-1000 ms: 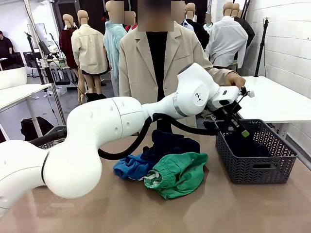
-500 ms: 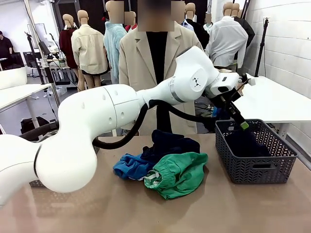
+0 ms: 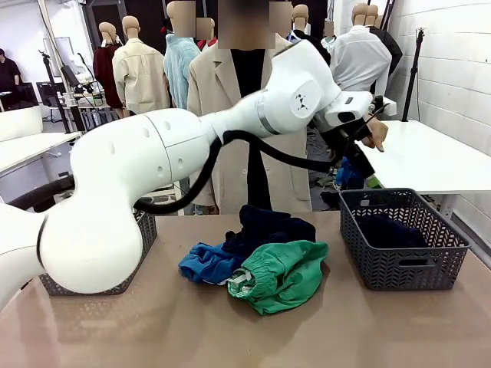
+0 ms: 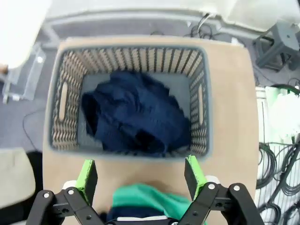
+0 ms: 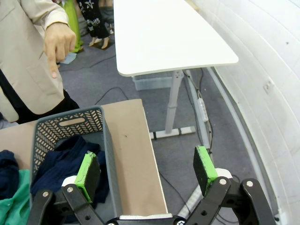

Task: Sort the tops and bottoms.
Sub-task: Sort the clothes according to human instructions.

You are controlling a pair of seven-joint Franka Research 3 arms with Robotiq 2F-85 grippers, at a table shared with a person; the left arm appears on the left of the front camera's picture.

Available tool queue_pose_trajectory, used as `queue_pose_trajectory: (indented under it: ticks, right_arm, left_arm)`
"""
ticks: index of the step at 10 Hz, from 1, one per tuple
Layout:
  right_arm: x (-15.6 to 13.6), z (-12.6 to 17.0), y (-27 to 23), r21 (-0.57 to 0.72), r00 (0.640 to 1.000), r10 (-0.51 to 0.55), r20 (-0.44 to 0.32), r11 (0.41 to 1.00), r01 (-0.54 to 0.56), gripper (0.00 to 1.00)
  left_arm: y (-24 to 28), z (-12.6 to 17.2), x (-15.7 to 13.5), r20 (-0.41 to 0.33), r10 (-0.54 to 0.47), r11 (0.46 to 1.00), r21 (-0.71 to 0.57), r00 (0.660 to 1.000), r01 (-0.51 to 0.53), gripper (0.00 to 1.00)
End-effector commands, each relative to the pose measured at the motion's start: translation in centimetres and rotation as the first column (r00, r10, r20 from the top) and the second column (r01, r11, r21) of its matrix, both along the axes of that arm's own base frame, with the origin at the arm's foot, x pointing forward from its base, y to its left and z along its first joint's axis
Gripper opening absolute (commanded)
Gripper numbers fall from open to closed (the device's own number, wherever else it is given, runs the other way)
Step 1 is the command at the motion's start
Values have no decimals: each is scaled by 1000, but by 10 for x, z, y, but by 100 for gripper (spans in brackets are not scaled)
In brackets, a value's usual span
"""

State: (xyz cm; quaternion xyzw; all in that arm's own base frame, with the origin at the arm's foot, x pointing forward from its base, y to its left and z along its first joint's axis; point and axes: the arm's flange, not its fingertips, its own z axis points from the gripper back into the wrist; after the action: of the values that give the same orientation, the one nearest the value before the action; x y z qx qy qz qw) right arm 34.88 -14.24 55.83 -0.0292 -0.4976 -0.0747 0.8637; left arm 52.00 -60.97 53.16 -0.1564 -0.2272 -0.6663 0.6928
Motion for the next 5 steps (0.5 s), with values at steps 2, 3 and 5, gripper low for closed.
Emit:
queue_pose_trajectory:
  ticks: [2, 3, 5]
  right_arm:
    - [0, -2, -1, 6, 1000, 0, -8, 1000, 0, 100]
    - [0, -2, -1, 6, 1000, 0, -8, 1000, 0, 100]
    - [0, -2, -1, 6, 1000, 0, -8, 1000, 0, 100]
  left_arm:
    - [88, -10, -67, -126, 208, 936, 315, 970, -160, 96]
    - [105, -14, -78, -163, 267, 908, 372, 950, -191, 96]
    - [46, 15, -11, -105, 220, 931, 319, 970, -176, 96]
